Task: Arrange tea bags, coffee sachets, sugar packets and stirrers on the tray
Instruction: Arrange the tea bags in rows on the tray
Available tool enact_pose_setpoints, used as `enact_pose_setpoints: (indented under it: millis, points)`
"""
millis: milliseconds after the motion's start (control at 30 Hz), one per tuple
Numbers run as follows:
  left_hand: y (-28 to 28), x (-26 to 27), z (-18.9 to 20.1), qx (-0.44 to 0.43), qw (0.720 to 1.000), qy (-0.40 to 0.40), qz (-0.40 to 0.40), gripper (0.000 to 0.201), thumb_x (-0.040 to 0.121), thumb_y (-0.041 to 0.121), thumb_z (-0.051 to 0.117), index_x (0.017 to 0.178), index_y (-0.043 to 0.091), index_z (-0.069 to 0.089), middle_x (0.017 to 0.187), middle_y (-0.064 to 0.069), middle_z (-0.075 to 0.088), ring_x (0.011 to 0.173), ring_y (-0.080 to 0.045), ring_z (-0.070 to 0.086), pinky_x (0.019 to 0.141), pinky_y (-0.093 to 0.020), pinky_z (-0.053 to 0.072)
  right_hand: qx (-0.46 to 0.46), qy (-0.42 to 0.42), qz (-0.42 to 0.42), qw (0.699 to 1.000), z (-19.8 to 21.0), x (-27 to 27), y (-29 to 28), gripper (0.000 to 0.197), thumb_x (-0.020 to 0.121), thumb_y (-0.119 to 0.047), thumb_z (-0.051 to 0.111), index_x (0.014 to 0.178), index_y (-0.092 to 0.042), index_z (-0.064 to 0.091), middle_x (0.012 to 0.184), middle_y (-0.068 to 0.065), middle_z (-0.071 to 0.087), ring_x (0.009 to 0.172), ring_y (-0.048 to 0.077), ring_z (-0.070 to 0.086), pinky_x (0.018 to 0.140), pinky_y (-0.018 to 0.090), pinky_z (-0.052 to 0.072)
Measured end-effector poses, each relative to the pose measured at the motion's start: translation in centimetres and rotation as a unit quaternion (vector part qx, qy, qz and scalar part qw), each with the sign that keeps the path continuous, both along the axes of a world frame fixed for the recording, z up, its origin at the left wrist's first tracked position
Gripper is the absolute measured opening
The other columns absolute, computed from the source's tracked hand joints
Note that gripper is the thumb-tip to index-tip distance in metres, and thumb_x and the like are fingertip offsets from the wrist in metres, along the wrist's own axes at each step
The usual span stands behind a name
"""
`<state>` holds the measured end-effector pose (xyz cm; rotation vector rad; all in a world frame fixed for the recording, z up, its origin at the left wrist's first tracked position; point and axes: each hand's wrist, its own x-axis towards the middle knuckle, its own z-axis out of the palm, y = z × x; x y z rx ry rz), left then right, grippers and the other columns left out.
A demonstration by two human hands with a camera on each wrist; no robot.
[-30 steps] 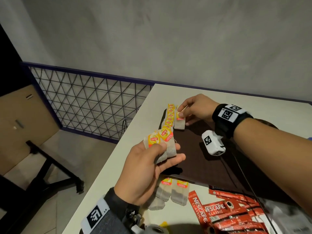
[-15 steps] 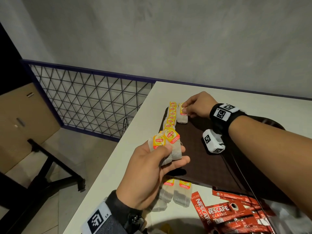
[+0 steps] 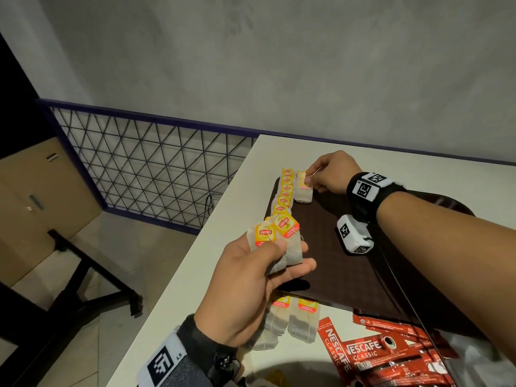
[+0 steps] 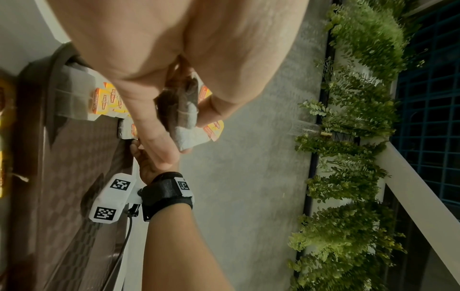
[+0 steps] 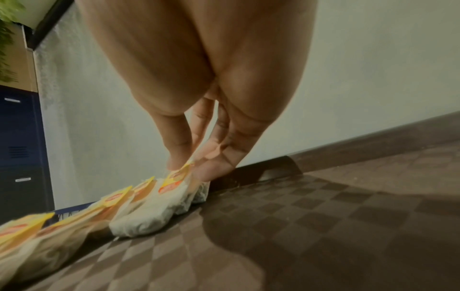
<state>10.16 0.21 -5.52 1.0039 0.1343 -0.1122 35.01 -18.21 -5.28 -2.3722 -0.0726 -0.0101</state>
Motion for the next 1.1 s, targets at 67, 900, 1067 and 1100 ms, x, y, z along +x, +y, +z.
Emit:
enact_pose_setpoints:
  millis: [67,900,1067,1100]
  points:
    - [0.0,0.0,0.0,0.001,1.0,-0.001,-0.002,0.022,0.103,0.002,0.051,0.109,-0.006,0.07,0.099,-0.024,0.077,0.093,-0.041,0.077,0.082,-0.038,0.065,0.008,-0.006,-0.011,1.0,0.1,0.0,-0.1,0.016,0.082,-0.013,0.087,0.094,-0.01,0.076,0.083,0.011,0.078,0.066,0.018,0.071,0.068,0.03,0.064]
    - [0.0,-0.2,-0.6,0.079,0.994,-0.06,-0.035,0.019,0.1,0.003,0.058,0.109,-0.005,0.073,0.103,-0.024,0.076,0.089,-0.028,0.074,0.069,-0.027,0.061,0.148,-0.038,0.185,0.971,6.3,-22.2,0.0,0.014,0.097,-0.013,0.071,0.103,-0.023,0.08,0.098,-0.005,0.078,0.079,0.007,0.072,0.07,0.022,0.055]
    - [0.0,-0.2,-0.8,0.104,0.991,-0.068,-0.049,0.019,0.099,0.004,0.061,0.111,-0.004,0.074,0.106,-0.022,0.077,0.095,-0.029,0.075,0.074,-0.029,0.061,0.187,-0.063,0.161,0.967,4.8,-23.0,-0.1,0.015,0.097,-0.008,0.07,0.105,-0.017,0.079,0.096,0.003,0.077,0.08,0.025,0.072,0.067,0.027,0.06]
    - [0.1,-0.3,-0.8,0.102,0.991,-0.069,-0.055,0.02,0.099,0.005,0.061,0.113,-0.004,0.073,0.107,-0.021,0.077,0.098,-0.03,0.075,0.076,-0.03,0.061,0.194,-0.066,0.157,0.966,4.6,-23.1,-0.2,0.015,0.097,-0.008,0.07,0.105,-0.017,0.078,0.095,0.004,0.077,0.08,0.025,0.073,0.067,0.027,0.06]
